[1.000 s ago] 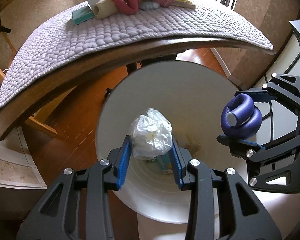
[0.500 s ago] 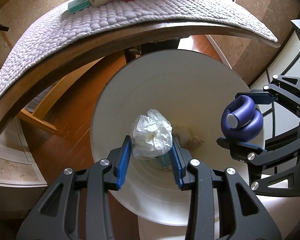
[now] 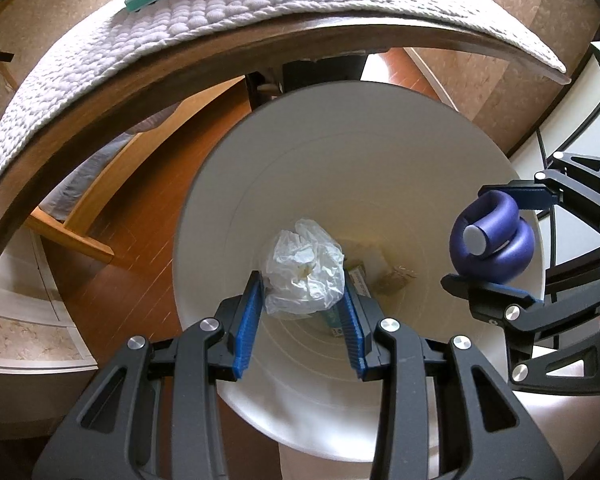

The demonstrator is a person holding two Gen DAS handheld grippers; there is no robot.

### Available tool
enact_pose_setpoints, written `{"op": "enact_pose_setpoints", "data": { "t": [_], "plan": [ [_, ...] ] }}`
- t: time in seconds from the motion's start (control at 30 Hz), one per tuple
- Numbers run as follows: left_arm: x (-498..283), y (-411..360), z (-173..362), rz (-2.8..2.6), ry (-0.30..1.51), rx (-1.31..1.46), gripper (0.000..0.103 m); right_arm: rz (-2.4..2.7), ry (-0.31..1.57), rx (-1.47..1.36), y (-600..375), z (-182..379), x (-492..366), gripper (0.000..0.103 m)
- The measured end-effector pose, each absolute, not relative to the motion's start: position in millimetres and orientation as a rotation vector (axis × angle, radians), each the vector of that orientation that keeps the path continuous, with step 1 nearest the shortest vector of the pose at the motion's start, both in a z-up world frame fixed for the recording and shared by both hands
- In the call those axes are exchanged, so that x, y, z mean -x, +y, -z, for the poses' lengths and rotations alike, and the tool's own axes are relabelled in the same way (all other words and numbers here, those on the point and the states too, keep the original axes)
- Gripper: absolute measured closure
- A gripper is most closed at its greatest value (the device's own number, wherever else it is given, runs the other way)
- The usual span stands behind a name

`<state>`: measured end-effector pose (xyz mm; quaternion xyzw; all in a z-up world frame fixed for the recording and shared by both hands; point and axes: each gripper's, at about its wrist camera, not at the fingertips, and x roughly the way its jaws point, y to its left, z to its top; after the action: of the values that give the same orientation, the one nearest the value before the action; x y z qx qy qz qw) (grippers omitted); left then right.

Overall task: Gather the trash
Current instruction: 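Carry the plastic bag and purple grip with both tools over the white bin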

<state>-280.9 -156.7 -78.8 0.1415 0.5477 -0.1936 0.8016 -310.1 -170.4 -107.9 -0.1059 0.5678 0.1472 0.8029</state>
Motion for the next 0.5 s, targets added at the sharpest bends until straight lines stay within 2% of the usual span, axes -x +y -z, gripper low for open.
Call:
{"op": "enact_pose_setpoints", "data": {
  "t": [0.5],
  "plan": [
    [272.9, -172.1, 92.0, 0.415, 1.194, -0.326, 0.064, -0.316, 1.230, 0.198, -181.5, 110.5, 308.2, 0.039]
  ]
}}
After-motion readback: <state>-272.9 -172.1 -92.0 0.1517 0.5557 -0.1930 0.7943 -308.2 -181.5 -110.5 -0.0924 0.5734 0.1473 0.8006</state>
